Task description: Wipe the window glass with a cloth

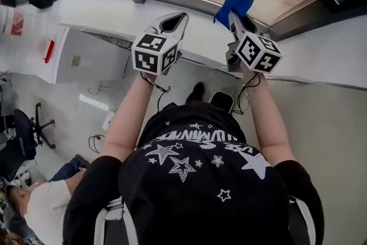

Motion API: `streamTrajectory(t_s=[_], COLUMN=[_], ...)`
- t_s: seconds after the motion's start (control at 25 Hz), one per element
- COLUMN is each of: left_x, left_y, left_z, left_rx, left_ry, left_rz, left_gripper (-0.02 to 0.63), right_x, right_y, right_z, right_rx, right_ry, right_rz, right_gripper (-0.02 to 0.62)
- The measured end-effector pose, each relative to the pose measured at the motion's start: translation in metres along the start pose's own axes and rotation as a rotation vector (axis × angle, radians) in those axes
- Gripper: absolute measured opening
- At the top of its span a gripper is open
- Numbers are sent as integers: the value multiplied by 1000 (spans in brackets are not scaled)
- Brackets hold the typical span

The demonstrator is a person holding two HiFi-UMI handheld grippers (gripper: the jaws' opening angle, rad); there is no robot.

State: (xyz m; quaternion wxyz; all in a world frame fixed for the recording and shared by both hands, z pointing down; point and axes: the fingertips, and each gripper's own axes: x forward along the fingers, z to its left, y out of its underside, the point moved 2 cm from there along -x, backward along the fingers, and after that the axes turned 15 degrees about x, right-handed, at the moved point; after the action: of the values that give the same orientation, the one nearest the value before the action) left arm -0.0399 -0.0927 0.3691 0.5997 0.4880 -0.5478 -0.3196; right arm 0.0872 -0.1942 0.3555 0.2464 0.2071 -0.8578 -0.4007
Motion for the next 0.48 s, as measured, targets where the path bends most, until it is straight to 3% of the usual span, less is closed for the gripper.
streamTrajectory(t_s=[0.24, 0.48], left_x=[16, 3], left_y=[-7, -8], left_z=[27, 75], left_rx=[-11, -13], left_ry=[-28, -78], left_rz=[-4, -20], left_gripper=[9, 9], right_x=[32, 73], right_y=[-5, 4], right_z=[-5, 24], right_rx=[7, -3], right_ry=[-7, -40], right_rz=[33, 72], right_gripper=[75, 75])
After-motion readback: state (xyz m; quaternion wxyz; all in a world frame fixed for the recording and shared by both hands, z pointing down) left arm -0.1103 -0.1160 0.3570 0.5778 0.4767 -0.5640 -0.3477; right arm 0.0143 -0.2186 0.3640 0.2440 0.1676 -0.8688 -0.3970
